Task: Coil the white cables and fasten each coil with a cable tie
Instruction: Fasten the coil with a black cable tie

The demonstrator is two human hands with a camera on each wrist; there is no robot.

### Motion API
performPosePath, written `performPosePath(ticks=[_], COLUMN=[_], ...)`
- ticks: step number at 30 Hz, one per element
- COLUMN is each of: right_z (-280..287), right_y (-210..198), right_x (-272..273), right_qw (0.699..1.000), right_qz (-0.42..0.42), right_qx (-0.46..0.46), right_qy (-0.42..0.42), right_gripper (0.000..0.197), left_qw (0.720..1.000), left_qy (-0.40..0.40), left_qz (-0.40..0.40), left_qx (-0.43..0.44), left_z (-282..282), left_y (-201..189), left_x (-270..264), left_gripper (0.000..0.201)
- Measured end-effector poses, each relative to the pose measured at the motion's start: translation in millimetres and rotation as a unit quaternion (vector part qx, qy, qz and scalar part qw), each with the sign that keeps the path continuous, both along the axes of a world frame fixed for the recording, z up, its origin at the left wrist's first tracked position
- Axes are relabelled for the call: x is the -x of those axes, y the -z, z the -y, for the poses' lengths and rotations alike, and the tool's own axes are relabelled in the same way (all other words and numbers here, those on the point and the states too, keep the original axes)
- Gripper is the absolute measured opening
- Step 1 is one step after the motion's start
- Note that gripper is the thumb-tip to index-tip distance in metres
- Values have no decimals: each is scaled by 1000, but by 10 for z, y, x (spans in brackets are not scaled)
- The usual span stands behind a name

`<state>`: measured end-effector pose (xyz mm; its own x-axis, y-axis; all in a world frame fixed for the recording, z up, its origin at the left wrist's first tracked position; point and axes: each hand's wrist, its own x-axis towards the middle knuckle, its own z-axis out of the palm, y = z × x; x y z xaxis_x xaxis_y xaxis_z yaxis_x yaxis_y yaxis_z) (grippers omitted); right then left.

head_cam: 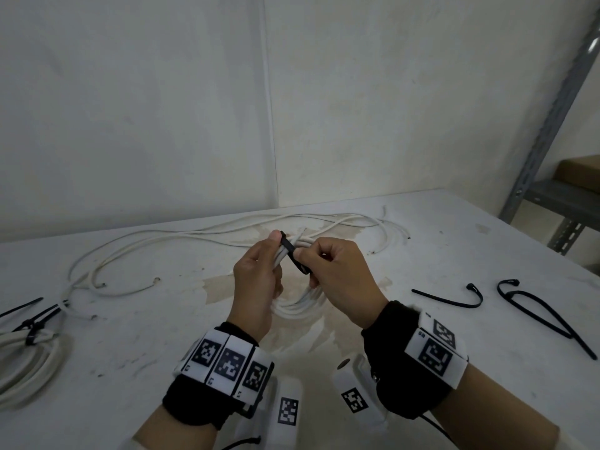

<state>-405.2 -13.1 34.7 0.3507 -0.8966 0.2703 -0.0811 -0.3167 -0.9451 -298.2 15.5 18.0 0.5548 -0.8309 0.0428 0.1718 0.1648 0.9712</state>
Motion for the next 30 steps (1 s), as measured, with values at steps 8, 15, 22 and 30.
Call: performPosePath(ticks=[8, 15, 22, 30], right_z=[-24, -36, 2, -3], right_y=[28, 103, 76, 57], right_x=[-60, -107, -133, -59], right_qw=[999, 999, 997, 998], right_qz=[20, 35, 13, -9], right_qx=[24, 33, 60, 47], right_qy=[21, 21, 38, -35], right_gripper=[31, 35, 31, 20], left_qw=[1000, 1000, 999, 999], left_qy=[0, -9, -1, -6], left_qz=[-3, 12, 35, 40], left_qx=[5, 4, 5, 8], left_z=[3, -8, -24, -25], left_y=[-4, 13, -4, -23], left_x=[-8, 14, 35, -61], left_gripper=[27, 35, 28, 23])
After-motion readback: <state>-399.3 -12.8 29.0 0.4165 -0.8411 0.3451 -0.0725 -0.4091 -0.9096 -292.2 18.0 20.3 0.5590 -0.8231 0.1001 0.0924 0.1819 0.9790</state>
